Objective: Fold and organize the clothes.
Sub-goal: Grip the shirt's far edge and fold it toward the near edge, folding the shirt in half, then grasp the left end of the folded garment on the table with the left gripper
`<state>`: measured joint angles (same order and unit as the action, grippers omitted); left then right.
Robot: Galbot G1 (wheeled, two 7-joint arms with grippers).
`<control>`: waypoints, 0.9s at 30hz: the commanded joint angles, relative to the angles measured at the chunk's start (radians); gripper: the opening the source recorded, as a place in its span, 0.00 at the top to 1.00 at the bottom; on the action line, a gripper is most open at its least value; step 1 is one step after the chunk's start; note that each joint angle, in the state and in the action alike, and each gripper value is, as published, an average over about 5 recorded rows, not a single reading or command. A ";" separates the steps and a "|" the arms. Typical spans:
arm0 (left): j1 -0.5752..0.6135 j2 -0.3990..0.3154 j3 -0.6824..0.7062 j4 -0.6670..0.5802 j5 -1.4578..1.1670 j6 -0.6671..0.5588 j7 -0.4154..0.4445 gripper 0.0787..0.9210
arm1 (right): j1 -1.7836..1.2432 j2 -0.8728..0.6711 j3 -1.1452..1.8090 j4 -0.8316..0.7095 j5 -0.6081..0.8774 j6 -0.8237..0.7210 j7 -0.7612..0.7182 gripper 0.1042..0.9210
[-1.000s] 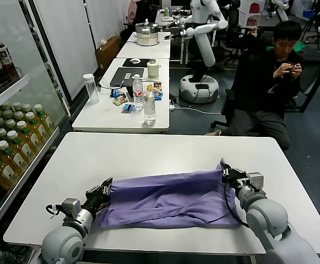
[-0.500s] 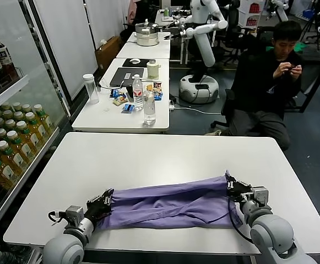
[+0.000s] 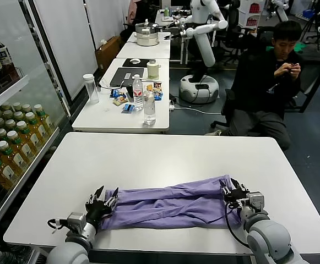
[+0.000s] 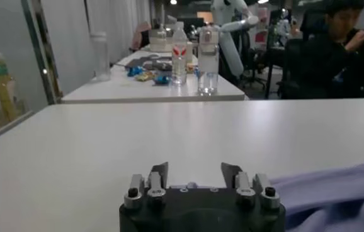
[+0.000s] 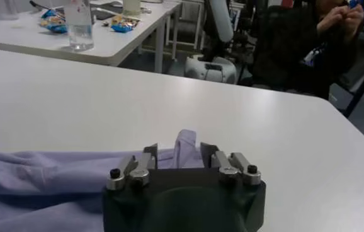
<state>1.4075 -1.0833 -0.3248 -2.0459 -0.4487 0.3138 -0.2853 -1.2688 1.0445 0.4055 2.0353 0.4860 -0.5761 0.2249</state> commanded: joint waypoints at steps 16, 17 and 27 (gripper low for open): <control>0.100 -0.249 0.033 0.084 0.216 -0.047 -0.144 0.12 | -0.059 -0.013 0.028 0.049 -0.018 0.010 -0.001 0.12; 0.099 -0.251 0.033 0.090 0.219 -0.047 -0.146 0.12 | -0.060 -0.015 0.030 0.051 -0.018 0.010 -0.001 0.12; 0.074 -0.249 0.028 0.125 0.164 -0.035 -0.142 0.38 | -0.062 -0.023 0.032 0.062 -0.013 0.010 -0.001 0.12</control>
<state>1.4840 -1.3123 -0.2936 -1.9617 -0.2590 0.2690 -0.4143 -1.3261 1.0217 0.4351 2.0943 0.4744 -0.5664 0.2239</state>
